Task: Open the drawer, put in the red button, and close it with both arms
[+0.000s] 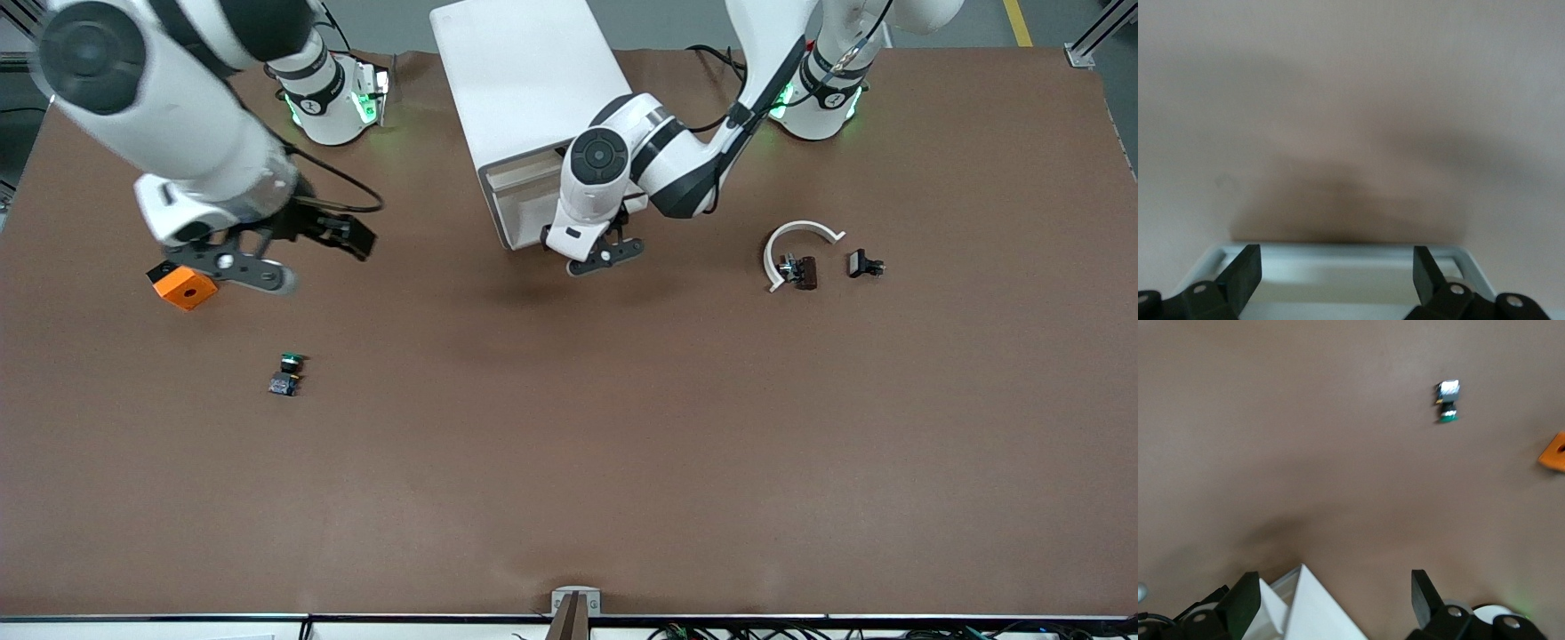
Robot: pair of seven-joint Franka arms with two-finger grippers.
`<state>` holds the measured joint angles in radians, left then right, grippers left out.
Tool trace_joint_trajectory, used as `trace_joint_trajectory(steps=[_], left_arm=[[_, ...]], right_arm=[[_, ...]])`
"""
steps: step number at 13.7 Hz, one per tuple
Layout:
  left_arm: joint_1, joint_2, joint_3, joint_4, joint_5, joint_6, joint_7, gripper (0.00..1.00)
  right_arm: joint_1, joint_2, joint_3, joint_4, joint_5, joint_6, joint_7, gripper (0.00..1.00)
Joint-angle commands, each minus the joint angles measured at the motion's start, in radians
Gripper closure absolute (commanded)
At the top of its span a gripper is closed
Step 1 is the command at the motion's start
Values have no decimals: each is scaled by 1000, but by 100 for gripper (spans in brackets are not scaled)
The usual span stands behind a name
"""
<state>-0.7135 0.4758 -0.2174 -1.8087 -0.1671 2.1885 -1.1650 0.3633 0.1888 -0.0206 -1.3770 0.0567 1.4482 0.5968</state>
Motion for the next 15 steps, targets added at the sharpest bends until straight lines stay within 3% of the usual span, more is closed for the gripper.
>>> trace_joint_trajectory(steps=[1,6,11,15], left_arm=[[-15,32,-28,17,-77,-12,-28,0],[-40,38,-46,20,-106,-13,-79,0],[-31,60,-45,71,-161,-13,-68,0],[107,60,-27,158,-138,-13,-47,0]], right_arm=[[-107,-37,16,-19,-1,-17,-194,0],[-273,-37,16,-19,-18,-46,-458,0],[-277,-23,21,-27,-112,-100,-480,0],[-314,-23,18,-24,-115,-100,-603,0]])
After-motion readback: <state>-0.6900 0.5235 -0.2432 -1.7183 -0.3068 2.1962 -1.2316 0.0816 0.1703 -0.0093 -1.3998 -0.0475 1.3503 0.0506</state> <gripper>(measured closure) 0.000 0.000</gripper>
